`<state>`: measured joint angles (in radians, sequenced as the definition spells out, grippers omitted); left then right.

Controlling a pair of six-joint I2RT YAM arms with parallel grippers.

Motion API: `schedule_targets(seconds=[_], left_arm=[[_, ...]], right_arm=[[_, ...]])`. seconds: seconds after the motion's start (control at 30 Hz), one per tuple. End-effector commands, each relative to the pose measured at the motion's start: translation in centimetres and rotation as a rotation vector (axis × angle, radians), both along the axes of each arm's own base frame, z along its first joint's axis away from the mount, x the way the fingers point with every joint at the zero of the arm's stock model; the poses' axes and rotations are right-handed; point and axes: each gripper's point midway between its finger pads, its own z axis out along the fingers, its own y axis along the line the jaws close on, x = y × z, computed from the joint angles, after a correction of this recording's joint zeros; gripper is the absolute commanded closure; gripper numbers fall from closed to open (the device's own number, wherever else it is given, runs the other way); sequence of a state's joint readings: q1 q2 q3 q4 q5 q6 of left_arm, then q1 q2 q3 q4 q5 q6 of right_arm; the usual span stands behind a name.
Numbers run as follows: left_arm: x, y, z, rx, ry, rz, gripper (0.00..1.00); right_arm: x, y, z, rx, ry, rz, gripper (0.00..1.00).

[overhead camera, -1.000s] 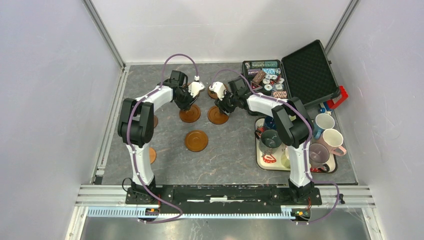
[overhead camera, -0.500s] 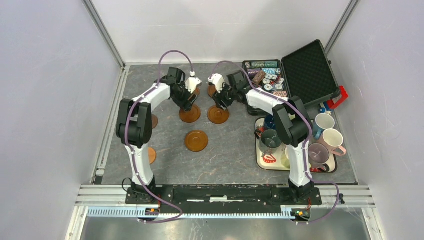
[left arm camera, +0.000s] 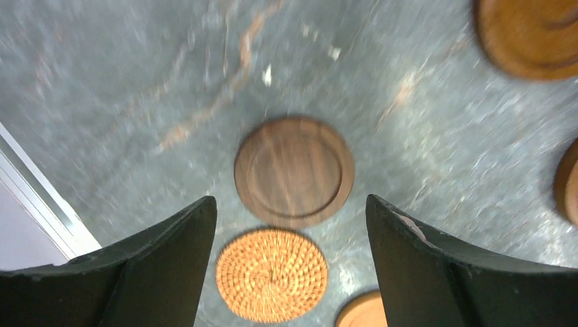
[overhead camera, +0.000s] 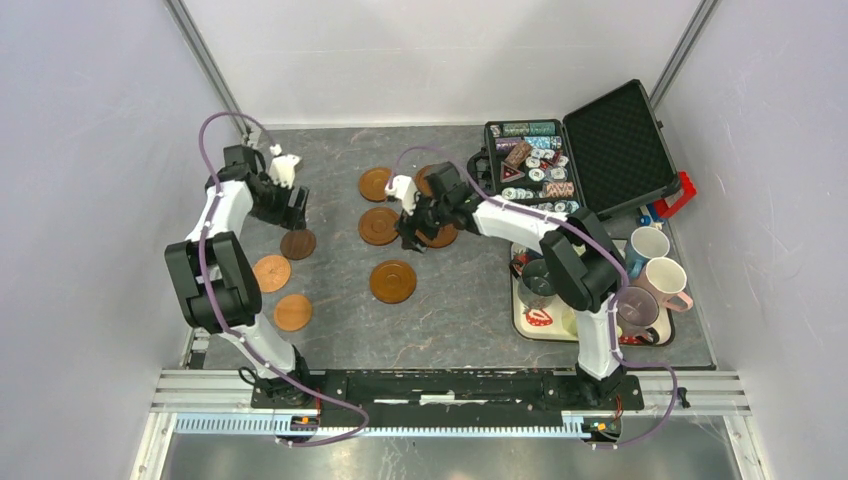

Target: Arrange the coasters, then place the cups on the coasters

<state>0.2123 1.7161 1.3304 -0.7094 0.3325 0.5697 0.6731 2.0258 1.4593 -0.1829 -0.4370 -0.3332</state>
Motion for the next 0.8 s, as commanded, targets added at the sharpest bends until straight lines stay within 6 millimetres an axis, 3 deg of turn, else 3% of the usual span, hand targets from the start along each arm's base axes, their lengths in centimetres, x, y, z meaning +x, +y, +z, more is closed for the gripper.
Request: schedule_targets(seconds=[0.0, 0.2, 0.43, 0.67, 0.77], left_arm=[[-2.9, 1.7, -1.6, 0.018, 0.071, -0.01, 0.13], [-4.5, 4.2, -2.5, 0.028, 0.094, 0.013, 0.13], [-7.1, 5.7, -2.9, 0.08, 0.131, -0.053, 0.11], [-8.3, 5.2, -3.4, 0.082, 0.14, -0.13, 0.12], [-8.2, 6.9, -4.0, 0.106, 0.138, -0.097, 0.12]], right_arm=[[-2.6, 3.0, 0.6, 0.045, 0.001, 0.071, 0.21], [-4.5, 5.0, -2.0, -0.014, 0.003, 0.105, 0.22], [-5.3, 4.9, -4.8, -0.098, -0.004, 0.097, 0.25], [-5.8, 2.6, -6.8, -0.199, -0.003, 0.092, 0.33], [-6.7, 0.7, -7.6, -0.249, 0.0, 0.098, 0.36]])
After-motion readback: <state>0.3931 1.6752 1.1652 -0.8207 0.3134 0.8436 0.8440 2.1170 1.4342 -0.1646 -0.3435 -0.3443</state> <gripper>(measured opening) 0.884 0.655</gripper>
